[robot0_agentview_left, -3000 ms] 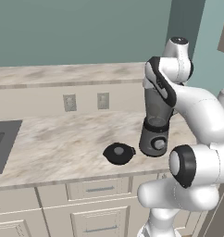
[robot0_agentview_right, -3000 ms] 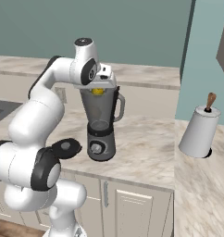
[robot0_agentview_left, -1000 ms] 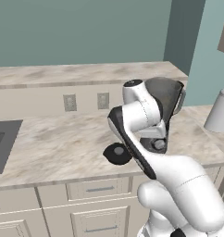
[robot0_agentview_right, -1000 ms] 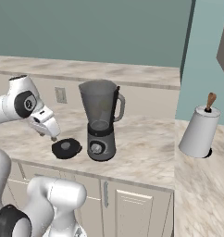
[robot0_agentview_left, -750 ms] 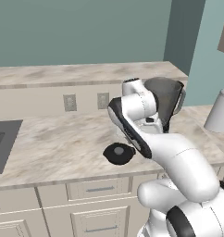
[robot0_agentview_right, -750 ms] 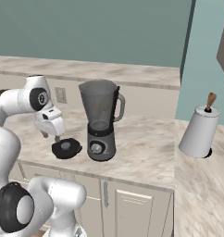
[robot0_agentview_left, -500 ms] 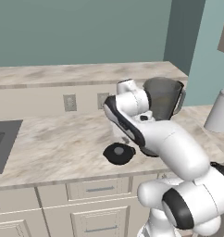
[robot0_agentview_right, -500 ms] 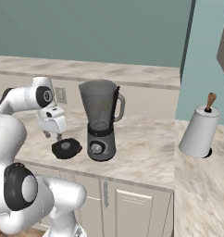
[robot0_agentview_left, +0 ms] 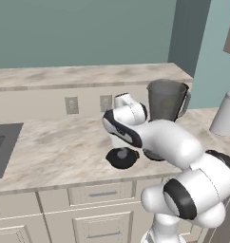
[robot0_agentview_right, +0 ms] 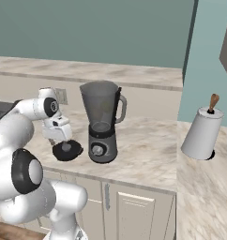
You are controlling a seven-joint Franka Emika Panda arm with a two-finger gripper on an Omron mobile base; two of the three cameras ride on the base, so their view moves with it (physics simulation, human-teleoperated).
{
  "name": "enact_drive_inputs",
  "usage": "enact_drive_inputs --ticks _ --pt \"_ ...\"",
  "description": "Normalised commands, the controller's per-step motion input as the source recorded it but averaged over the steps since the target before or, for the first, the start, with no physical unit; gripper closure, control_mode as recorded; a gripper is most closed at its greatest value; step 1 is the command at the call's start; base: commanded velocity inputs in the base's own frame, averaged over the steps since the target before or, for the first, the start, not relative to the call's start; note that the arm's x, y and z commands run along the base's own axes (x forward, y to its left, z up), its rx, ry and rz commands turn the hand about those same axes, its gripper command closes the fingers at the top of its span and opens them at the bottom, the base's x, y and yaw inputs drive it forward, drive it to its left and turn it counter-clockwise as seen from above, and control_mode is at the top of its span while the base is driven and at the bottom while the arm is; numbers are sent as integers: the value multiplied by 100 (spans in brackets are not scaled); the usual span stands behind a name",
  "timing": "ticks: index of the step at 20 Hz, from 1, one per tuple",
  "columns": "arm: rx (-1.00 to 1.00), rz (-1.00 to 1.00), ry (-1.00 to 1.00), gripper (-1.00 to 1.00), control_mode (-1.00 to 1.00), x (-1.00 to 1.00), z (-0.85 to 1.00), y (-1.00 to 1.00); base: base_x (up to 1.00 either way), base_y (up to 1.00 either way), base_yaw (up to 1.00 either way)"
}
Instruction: Grab the onion and lemon from the fridge, place them in the blender, close the lid, and turn on the blender to create a marinade.
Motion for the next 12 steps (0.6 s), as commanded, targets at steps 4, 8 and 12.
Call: enact_drive_inputs --ticks 4,8,12 --pt "0 8 0 -100 -100 37 -39 14 0 0 0" --pt "4 4 0 -100 -100 41 -35 21 0 0 0" --pt "1 2 0 -100 -100 38 -27 4 0 0 0"
